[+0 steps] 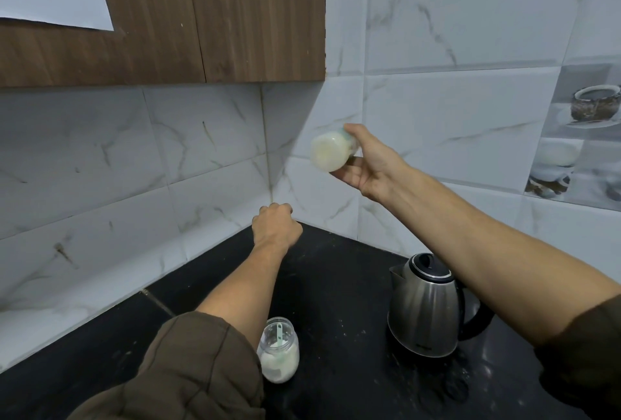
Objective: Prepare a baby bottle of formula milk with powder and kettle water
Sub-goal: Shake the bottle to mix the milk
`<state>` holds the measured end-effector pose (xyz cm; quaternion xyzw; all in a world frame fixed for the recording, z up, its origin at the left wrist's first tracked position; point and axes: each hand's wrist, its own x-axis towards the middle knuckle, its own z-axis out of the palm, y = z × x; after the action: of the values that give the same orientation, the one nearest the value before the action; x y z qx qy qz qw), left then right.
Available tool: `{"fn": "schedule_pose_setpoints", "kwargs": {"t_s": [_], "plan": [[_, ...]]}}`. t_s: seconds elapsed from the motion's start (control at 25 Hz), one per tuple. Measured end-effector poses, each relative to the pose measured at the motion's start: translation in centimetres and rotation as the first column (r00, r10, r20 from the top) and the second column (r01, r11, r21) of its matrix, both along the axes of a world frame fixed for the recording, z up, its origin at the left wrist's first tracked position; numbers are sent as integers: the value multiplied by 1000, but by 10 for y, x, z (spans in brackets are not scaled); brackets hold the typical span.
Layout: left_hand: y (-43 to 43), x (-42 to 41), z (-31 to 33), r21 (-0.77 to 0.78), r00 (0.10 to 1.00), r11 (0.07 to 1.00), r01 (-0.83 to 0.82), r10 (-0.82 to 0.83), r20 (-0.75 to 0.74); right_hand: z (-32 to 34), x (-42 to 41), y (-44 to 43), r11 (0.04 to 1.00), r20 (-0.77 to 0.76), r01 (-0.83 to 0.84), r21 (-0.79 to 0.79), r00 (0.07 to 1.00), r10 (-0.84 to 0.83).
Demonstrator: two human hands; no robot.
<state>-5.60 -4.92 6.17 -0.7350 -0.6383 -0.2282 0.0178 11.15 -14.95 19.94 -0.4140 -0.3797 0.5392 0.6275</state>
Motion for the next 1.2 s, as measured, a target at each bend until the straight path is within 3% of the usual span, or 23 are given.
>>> {"fn": "schedule_pose_setpoints", "kwargs": {"t_s": [0.04,0.16,0.24,0.32,0.44,0.52,0.6,0.68,0.8,0.88,0.96,1.08,1.12,1.2], "plan": [[0,-1,0,2,1000,1000,-6,6,-2,0,0,0,1000,3,-9,-12,1000,9],[1,-2,-2,-1,1000,1000,-16,16,9,-9,-6,-7,975,232,-222,10,949,214],[-1,-1,-1,-7,1000,1000,-24,24,16,-10,-5,-9,955,295,-290,62,919,260],[0,-2,-2,-10,1000,1000,-6,6,-5,-6,-4,-5,983,182,-165,80,972,149],[0,-4,-2,-7,1000,1000,-8,8,-13,-1,2,4,999,-46,33,-17,998,-33],[1,-4,-2,-7,1000,1000,-13,13,-24,-4,2,1,998,30,-50,-48,998,51],[0,-2,-1,-9,1000,1000,-21,21,-20,-10,0,-5,978,242,-206,-26,948,206],[-1,-1,1,-10,1000,1000,-26,26,-15,-13,-1,-7,965,322,-260,27,916,238],[0,-1,1,-6,1000,1000,-2,1,-29,-8,2,2,998,92,-30,46,995,26],[0,-1,1,0,1000,1000,-8,8,-26,-8,5,10,996,-24,84,22,996,-83],[0,-2,1,1,1000,1000,-12,12,-22,-12,1,7,1000,102,14,8,995,-15],[-1,-1,1,-9,999,999,-36,36,5,-21,-8,-3,979,372,-203,29,911,178],[-2,-2,1,-10,999,999,-33,33,-4,-21,-8,-3,979,353,-193,60,922,160],[1,-3,-1,-11,1000,1000,-11,11,-27,-14,-4,2,994,168,-40,98,986,23]]}}
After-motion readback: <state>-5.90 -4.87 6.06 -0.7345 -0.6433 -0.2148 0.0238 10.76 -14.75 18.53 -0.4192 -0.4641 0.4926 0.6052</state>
